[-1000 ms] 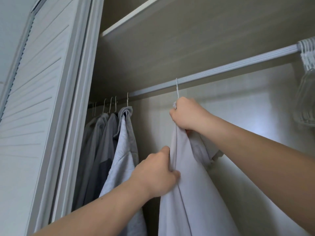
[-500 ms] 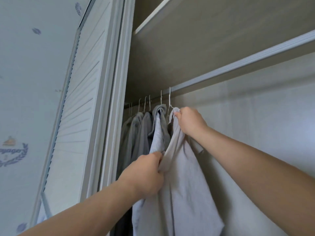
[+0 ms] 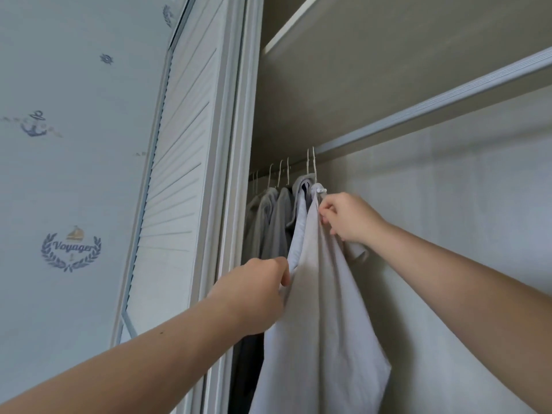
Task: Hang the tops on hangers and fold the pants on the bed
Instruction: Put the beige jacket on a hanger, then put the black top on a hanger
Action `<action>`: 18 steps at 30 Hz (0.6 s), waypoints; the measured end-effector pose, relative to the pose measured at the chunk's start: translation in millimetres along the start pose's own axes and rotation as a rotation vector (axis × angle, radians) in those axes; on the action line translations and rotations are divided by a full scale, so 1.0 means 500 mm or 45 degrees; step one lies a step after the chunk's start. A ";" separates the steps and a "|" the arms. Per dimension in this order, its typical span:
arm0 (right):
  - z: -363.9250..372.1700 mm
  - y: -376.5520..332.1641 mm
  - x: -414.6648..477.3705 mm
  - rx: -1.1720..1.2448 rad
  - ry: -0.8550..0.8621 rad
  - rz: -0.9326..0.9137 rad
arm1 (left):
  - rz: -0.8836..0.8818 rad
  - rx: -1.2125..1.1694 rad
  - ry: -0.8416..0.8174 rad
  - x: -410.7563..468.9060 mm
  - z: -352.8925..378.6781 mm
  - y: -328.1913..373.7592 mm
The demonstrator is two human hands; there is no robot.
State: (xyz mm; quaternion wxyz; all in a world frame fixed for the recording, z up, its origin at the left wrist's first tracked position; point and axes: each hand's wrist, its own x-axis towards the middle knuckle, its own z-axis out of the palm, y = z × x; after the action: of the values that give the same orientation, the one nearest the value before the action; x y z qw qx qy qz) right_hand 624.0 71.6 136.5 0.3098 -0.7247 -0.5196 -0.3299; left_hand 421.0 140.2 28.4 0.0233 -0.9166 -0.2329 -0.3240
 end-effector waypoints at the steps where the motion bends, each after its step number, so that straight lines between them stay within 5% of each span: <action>1: -0.002 -0.008 -0.016 0.006 -0.004 -0.034 | 0.011 0.048 0.016 -0.016 -0.006 -0.003; 9: 0.045 -0.165 -0.218 0.403 -0.162 -0.310 | -0.050 0.090 0.067 -0.234 -0.057 -0.077; 18: 0.109 -0.498 -0.554 0.362 -0.374 -0.732 | -0.391 0.341 -0.076 -0.691 -0.147 -0.212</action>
State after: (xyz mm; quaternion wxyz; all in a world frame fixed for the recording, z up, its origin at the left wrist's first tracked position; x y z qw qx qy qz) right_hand 326.8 29.4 -90.9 0.2240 -0.5382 -0.7821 -0.2203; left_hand 95.9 78.0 -134.1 0.0883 -0.8683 -0.4113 -0.2626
